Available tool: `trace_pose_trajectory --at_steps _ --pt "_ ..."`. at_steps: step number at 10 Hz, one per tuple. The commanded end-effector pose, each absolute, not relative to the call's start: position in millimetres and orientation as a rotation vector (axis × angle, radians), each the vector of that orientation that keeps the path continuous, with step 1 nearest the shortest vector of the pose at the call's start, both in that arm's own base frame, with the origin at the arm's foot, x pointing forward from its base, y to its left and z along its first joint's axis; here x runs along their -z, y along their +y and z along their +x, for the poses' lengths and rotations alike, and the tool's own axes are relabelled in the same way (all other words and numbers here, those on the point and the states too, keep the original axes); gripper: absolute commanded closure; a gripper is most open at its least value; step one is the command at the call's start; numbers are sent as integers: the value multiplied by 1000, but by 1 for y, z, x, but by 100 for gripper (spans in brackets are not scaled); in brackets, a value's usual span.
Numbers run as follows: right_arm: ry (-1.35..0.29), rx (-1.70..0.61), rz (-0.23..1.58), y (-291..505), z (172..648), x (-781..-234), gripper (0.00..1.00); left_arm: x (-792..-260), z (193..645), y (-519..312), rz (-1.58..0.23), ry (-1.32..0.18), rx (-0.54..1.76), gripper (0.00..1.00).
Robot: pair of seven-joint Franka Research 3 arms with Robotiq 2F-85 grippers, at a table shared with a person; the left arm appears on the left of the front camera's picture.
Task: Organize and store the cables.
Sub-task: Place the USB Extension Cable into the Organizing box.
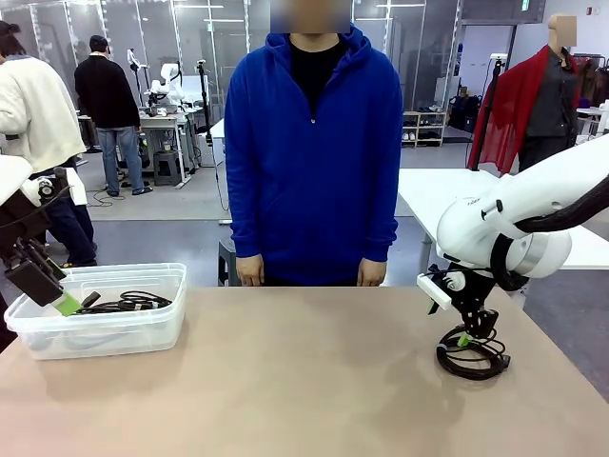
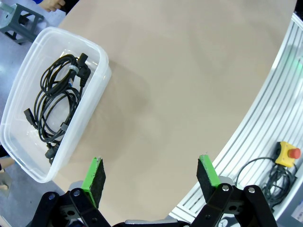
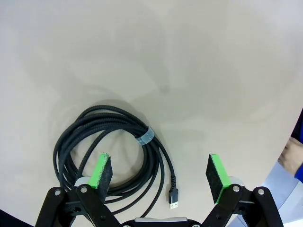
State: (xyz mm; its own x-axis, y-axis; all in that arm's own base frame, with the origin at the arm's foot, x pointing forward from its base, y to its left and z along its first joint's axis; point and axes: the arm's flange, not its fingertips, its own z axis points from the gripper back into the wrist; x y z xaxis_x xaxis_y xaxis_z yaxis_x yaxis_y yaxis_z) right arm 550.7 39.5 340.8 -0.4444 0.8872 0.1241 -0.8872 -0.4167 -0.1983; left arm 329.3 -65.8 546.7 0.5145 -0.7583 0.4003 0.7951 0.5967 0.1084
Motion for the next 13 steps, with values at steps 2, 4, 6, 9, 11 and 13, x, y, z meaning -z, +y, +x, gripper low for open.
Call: trace_pose_trajectory --at_steps 2,4,6,9,11,13 --pt "-248 -2080 3 34 569 -332 0 -549 329 -66 -82 -429 937 2" --pt "-219 -2076 31 34 576 -316 0 -549 329 -66 -82 -429 937 2" --pt "-220 -2075 58 34 576 -311 0 -549 329 -66 -82 -429 937 2" --pt "-215 -2092 64 38 570 -309 7 -549 329 -66 -82 -429 937 2" --pt "-207 -2091 53 41 570 -308 54 -549 329 -66 -82 -429 937 2" --pt "-194 -2099 41 44 569 -306 100 -549 329 -66 -82 -429 937 2"
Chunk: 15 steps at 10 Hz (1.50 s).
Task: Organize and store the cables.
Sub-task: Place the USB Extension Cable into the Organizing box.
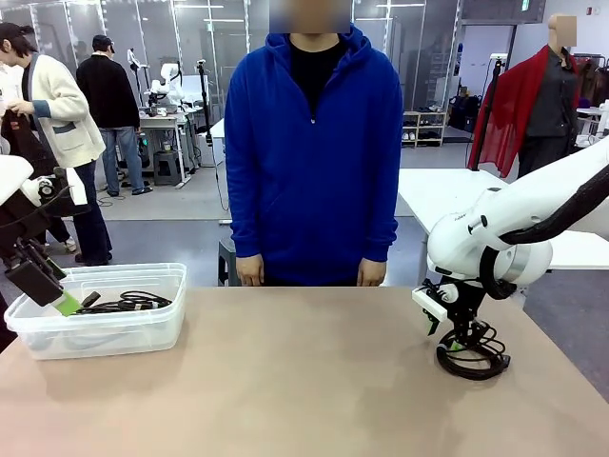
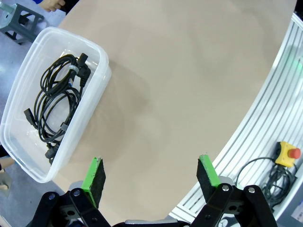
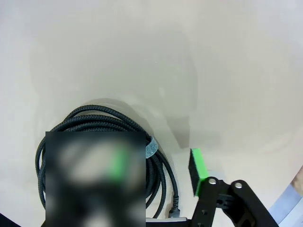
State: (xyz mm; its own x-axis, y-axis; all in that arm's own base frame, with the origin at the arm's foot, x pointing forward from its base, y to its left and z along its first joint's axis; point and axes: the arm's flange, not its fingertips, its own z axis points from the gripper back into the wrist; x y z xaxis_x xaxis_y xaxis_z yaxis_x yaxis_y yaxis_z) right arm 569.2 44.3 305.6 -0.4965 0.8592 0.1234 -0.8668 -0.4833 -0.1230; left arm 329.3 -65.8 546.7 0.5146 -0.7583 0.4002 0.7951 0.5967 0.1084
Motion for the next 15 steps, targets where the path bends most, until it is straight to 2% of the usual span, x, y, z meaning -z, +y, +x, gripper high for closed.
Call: trace_pose_trajectory --at_steps 1,3,4,9,12,15 --pt "-188 -2097 39 45 569 -305 100 -549 329 -66 -82 -429 937 2" --pt "-173 -2099 34 46 568 -303 97 -549 329 -66 -82 -429 937 2" --pt "-170 -2101 28 47 567 -305 100 -549 329 -66 -82 -429 937 2" --pt "-114 -2104 0 59 563 -314 100 -549 329 -66 -82 -429 937 2" --pt "-107 -1999 -96 72 554 -347 100 -549 329 -66 -82 -429 937 2" --pt "-87 -1867 -118 78 549 -392 100 -549 329 -66 -82 -429 937 2"
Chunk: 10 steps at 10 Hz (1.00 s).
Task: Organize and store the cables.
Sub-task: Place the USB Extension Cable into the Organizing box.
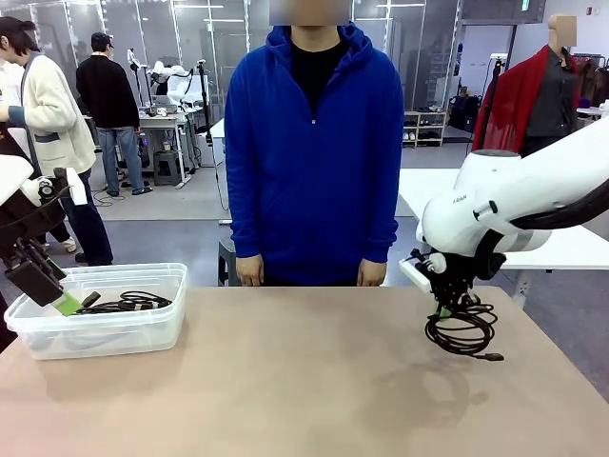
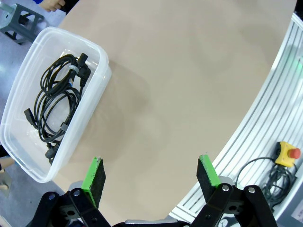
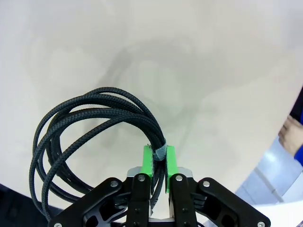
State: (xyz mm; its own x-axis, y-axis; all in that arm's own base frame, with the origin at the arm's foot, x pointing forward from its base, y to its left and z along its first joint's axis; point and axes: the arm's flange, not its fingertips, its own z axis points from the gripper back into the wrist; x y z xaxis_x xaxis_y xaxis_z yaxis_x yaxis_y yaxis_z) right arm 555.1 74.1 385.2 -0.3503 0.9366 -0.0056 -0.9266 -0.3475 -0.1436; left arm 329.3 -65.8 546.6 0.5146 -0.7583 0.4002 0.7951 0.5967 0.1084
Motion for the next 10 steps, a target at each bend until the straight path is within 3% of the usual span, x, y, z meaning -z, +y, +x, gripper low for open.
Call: trace_pose_trajectory --at_steps 1,5,10 --pt "-83 -1824 -108 77 548 -401 100 -549 329 -66 -82 -429 937 2" --pt "-101 -1660 -92 85 547 -415 100 -549 329 -66 -82 -429 937 2" --pt "-78 -1481 -72 155 546 -420 100 -549 329 -66 -82 -429 937 2"
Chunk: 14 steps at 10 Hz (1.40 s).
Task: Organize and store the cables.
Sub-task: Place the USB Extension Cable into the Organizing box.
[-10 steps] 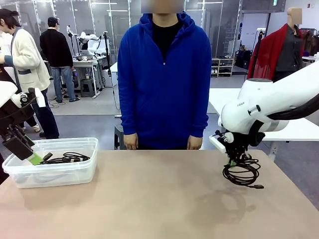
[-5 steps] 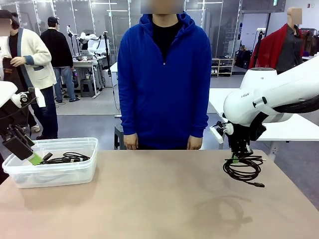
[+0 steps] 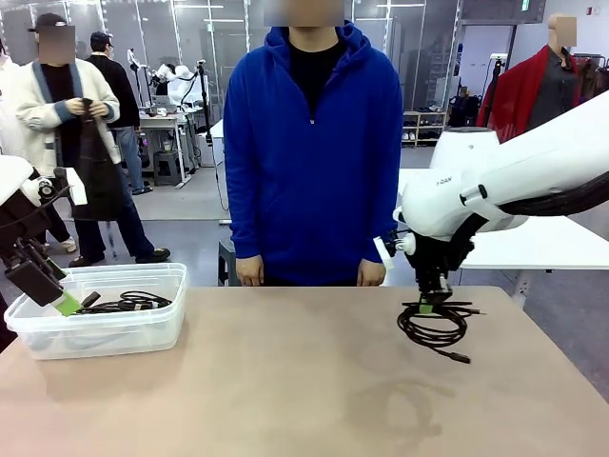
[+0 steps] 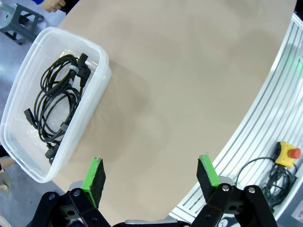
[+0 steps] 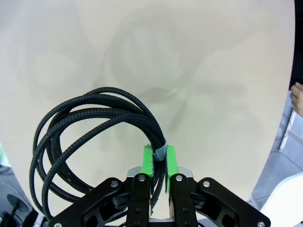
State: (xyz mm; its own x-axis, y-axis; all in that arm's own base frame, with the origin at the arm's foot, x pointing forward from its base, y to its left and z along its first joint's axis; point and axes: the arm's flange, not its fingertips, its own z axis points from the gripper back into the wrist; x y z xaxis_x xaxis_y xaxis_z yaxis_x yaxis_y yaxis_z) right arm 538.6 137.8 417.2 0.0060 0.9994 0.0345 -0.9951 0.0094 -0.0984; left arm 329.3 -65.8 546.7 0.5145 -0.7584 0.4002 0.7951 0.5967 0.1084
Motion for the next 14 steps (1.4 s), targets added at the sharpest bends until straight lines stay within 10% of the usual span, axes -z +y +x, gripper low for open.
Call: trace_pose_trajectory --at_steps 1,14 --pt "-81 -1446 -87 176 542 -420 100 -549 329 -66 -82 -429 937 2" --pt "-31 -1313 -54 357 500 -352 100 -549 329 -66 -82 -429 937 2"
